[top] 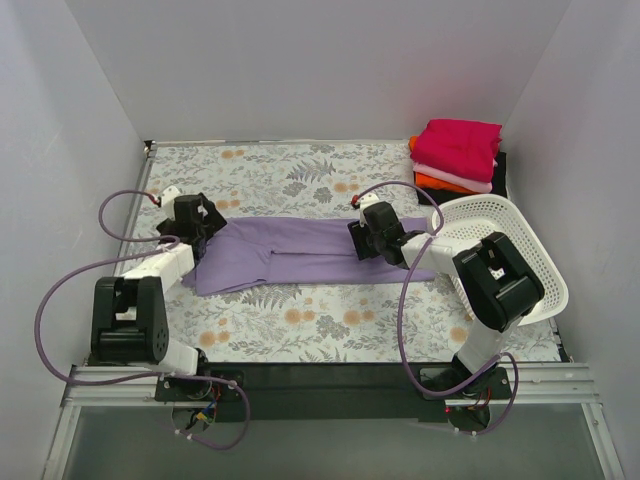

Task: Fold and stack the t-shirts
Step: Fold the tshirt

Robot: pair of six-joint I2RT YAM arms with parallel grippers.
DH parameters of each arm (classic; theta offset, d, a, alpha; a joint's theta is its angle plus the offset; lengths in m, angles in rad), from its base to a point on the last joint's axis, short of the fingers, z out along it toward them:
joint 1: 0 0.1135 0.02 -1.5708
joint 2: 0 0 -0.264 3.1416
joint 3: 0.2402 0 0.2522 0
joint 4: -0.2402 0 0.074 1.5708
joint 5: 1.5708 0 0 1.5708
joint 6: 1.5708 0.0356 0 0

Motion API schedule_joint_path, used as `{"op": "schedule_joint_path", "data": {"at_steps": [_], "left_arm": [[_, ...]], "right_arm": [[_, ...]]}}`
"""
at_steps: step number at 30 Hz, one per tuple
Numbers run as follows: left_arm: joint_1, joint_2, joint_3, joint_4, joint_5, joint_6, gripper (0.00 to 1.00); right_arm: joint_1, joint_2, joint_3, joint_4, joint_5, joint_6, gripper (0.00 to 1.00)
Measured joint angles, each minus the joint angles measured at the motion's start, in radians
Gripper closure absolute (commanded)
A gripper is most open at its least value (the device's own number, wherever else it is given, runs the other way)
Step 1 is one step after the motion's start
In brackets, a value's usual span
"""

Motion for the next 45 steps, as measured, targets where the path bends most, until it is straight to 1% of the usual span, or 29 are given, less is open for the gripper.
{"op": "schedule_joint_path", "data": {"at_steps": [3,6,8,12,18,22,26,38,45], "left_arm": [[-0.051,-0.082,-0.003,-0.011,-0.051,0.003,0.16],[-0.105,-0.137,-0.011,0.002,-0.01,-0.015,0.16],[-0.124,-0.148,-0.025,0.016,0.029,-0.029,0.16],[-0.124,-0.099,-0.04,0.024,0.112,-0.053,0.15],[-0.122,0.061,-0.024,0.028,0.203,-0.056,0.14],[-0.104,0.151,0.071,0.03,0.267,-0.045,0.15],[-0.086,0.227,0.151,0.038,0.291,-0.033,0.15],[-0.081,0.493,0.485,0.019,0.346,0.048,0.15],[-0.127,0.639,0.684,0.011,0.349,0.088,0.15]], "right_arm": [[0.0,0.0,0.0,0.0,0.001,0.003,0.53],[0.0,0.0,0.0,0.0,0.0,0.007,0.53],[0.0,0.0,0.0,0.0,0.0,0.011,0.53],[-0.001,0.0,-0.002,-0.001,0.0,0.026,0.54],[-0.001,-0.007,-0.018,0.005,-0.016,0.055,0.55],[0.0,-0.039,-0.052,0.001,-0.054,0.083,0.55],[0.027,-0.093,-0.105,-0.011,-0.089,0.116,0.55],[0.266,-0.106,-0.106,-0.036,-0.095,0.209,0.56],[0.383,-0.108,-0.069,-0.114,-0.129,0.262,0.56]]}}
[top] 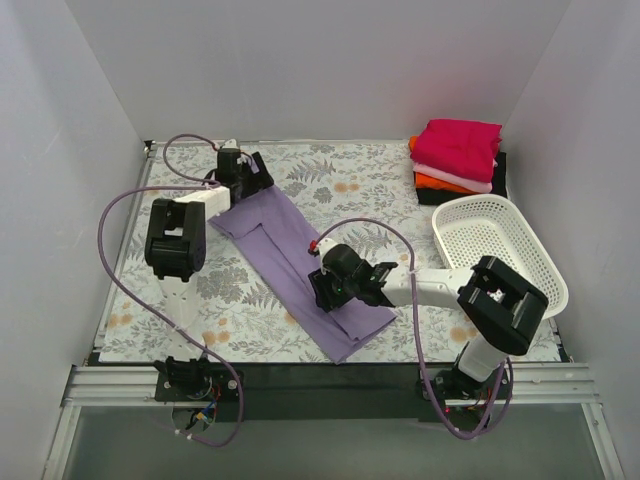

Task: Fold and stack the t-shirts
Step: Fold the tshirt

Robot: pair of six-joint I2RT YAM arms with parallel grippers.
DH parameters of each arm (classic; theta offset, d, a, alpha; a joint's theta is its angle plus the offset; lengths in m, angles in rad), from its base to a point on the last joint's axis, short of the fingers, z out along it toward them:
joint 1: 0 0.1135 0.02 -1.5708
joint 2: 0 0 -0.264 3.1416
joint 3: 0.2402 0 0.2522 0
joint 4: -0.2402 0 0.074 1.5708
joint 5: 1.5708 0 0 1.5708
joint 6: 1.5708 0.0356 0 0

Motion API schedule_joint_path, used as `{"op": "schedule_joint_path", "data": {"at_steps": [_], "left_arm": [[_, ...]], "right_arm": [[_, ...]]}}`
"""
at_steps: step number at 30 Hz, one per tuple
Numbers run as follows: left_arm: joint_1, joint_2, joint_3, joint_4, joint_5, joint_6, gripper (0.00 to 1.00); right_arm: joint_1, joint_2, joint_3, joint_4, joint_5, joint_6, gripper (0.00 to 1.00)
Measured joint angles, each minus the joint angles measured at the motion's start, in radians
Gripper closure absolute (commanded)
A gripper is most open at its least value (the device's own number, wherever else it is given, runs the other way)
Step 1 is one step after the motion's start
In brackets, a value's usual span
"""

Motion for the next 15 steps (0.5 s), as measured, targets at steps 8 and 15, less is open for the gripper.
{"op": "schedule_joint_path", "data": {"at_steps": [8,15], "left_arm": [[-0.087,0.076,0.137,-0.007,0.003,0.042,0.15],[-0.114,-0.069,0.071,-0.051,-0.06,0.055,0.14]], "right_arm": [[0.039,-0.085,0.024,-0.135,0.047,-0.035,0.53],[-0.031,-0.067,0.123,-0.134,0.137,-0.14,0.54]]}}
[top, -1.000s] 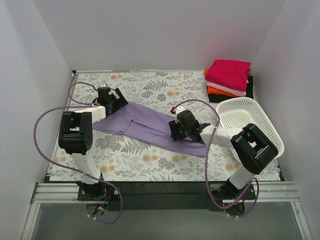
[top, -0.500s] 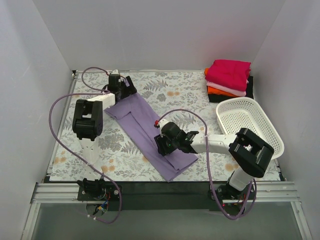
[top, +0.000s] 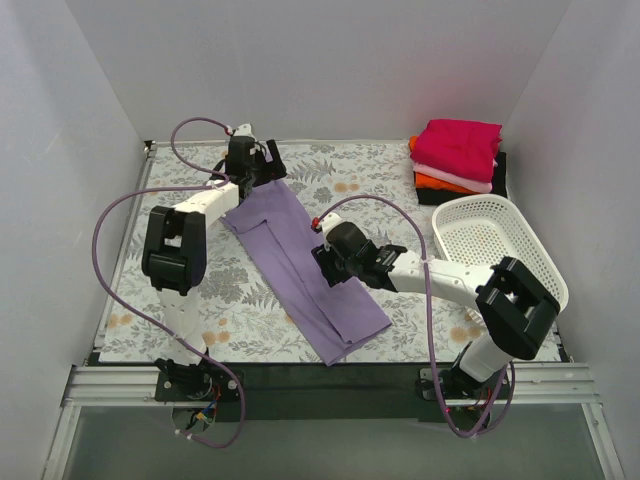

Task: Fold and stack the t-shirts
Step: Fold the tshirt

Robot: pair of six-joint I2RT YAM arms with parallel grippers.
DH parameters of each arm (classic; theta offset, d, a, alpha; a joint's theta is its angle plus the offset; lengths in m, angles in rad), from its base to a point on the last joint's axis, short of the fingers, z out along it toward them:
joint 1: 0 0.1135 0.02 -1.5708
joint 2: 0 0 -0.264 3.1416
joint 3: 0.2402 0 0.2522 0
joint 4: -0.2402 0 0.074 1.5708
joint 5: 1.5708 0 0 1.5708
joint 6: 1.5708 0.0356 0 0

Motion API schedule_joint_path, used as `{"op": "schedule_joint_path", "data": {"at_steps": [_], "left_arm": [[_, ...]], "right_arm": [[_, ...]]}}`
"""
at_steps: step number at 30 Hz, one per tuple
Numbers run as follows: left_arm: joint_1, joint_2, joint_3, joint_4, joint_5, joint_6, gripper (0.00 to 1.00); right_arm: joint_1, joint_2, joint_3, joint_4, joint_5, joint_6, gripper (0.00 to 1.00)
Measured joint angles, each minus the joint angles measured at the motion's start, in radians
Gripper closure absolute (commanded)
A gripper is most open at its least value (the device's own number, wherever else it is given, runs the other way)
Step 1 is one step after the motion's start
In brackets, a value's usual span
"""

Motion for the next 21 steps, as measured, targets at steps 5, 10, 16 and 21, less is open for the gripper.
{"op": "schedule_joint_path", "data": {"at_steps": [5,10,16,21], "left_arm": [[0.007,-0.176,-0.121,-0.024,-0.094,-0.019,0.14],[0.012,-0.247,-0.283,-0.031,-0.166,-0.047,0.14],[0.012,-0.185,-0.325,-0.072,-0.205,-0.057,0.14],[0.012,-0.121,-0.289,-0.068,-0.212,-0.056,0.14]], "right_arm": [[-0.058,0.058,0.024,0.061,0.015,-0.05,0.54],[-0.069,0.117,0.024,0.117,0.003,-0.082,0.54],[-0.071,0.168,0.024,0.157,-0.013,-0.098,0.54],[-0.094,0.208,0.024,0.171,-0.046,-0.092,0.55]]}}
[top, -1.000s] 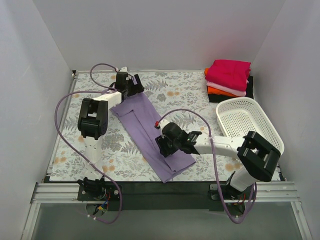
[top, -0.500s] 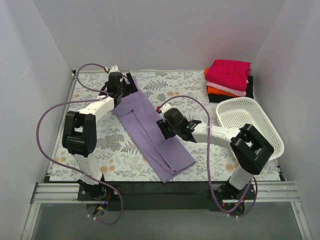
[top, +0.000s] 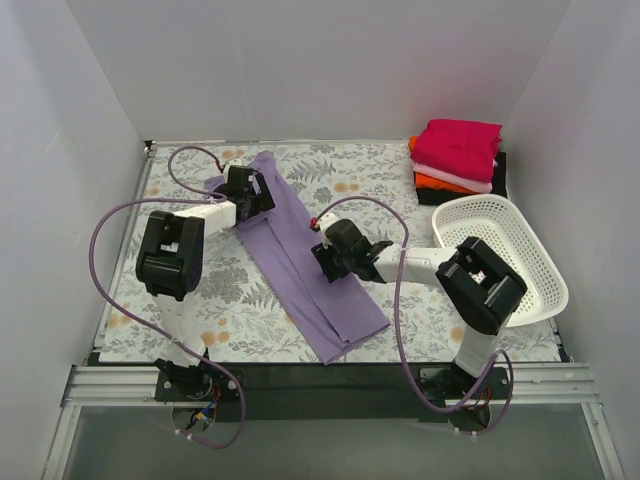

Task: Fold and stack the t-shirts
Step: Fold the tshirt

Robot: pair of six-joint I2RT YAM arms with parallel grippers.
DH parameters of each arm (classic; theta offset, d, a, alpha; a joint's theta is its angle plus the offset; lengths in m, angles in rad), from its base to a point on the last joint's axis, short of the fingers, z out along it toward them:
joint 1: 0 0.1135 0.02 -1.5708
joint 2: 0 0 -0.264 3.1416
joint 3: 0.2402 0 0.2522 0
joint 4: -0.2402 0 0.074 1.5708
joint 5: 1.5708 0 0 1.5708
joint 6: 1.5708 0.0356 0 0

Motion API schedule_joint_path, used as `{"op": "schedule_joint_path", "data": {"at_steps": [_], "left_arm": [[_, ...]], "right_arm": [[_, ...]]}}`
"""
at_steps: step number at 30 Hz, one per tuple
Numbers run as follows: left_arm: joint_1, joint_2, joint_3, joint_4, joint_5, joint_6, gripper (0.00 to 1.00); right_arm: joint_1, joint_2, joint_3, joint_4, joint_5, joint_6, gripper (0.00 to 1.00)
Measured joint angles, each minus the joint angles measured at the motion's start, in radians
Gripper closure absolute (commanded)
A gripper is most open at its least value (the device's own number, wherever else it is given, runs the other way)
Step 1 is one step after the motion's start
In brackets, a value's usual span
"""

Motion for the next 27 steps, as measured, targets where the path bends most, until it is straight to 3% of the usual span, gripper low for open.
{"op": "schedule_joint_path", "data": {"at_steps": [10,27], "left_arm": [[-0.011,0.126,0.155,0.032,0.026,0.019,0.14],[-0.123,0.429,0.587,0.055,0.135,0.06,0.14]], "right_arm": [[-0.018,0.014,-0.001,0.006,-0.017,0.057,0.55],[-0.018,-0.097,-0.101,-0.056,-0.012,0.18,0.55]]}}
